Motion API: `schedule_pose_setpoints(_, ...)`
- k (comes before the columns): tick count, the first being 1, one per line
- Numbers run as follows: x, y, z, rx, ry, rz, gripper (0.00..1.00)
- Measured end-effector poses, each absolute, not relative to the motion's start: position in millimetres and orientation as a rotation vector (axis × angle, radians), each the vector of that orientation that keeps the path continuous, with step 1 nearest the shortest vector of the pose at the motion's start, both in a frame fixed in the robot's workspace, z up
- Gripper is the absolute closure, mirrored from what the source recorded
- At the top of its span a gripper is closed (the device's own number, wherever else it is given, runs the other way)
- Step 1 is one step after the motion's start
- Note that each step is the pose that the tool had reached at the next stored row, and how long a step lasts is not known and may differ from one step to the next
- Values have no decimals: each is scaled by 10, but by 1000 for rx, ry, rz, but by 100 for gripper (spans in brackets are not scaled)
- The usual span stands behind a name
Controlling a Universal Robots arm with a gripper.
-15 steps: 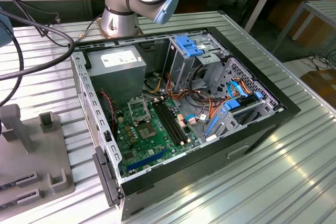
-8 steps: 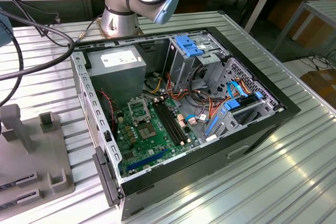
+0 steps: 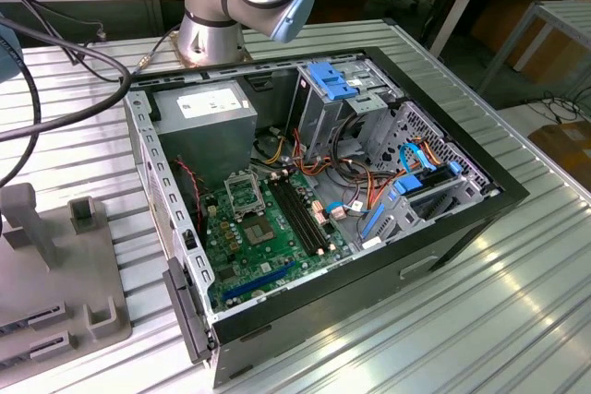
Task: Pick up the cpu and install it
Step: 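Pick up the cpu and move it towards the insertion slot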
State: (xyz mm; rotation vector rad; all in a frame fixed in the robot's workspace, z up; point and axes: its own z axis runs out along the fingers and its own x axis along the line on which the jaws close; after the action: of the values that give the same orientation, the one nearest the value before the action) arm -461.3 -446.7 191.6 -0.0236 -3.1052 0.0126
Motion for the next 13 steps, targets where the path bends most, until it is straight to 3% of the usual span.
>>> schedule_pose_setpoints(13,-4614,-4467,2002,-24,-3105,11,52)
